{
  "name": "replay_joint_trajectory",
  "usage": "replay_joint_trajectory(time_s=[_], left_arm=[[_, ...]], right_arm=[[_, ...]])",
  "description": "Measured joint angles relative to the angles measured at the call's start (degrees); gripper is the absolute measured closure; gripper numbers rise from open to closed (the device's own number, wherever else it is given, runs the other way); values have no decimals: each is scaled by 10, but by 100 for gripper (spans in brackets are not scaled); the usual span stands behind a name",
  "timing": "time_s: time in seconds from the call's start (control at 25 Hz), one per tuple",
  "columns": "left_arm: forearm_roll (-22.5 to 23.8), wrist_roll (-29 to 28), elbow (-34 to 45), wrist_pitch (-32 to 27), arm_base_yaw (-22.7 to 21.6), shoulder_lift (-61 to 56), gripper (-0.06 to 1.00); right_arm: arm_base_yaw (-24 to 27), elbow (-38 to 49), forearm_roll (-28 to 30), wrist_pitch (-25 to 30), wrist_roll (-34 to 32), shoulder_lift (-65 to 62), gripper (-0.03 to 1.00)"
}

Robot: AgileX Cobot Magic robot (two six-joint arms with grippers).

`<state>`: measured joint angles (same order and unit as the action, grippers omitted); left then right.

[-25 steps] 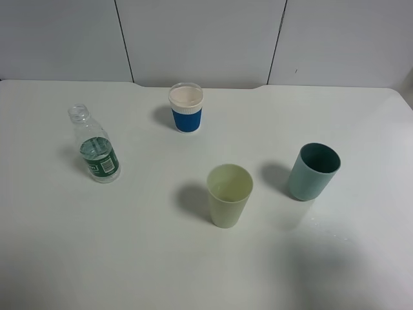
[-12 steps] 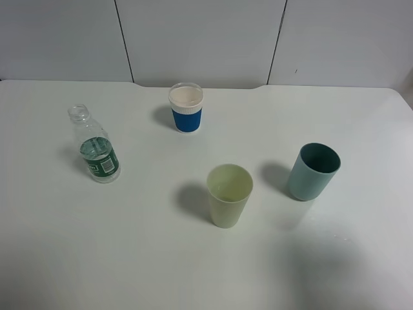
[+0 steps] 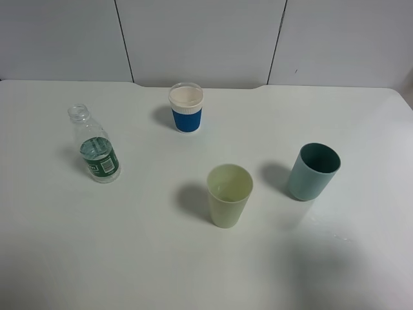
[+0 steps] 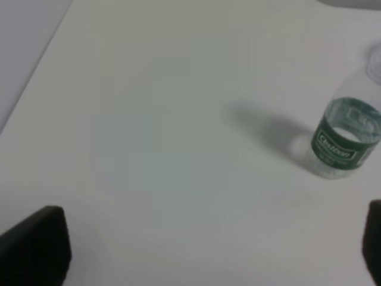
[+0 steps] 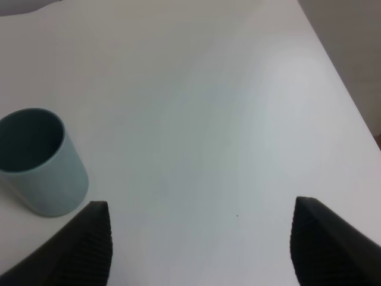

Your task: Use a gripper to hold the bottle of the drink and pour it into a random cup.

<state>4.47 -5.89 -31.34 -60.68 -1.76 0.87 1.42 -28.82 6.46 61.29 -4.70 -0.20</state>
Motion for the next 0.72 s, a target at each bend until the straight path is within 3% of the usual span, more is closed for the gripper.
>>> replay_joint_trajectory(time_s=[0.72], left_arm=[[-1, 0, 24, 2, 0, -12, -5]], right_arm=[[0, 0, 0, 0, 0, 0, 33]])
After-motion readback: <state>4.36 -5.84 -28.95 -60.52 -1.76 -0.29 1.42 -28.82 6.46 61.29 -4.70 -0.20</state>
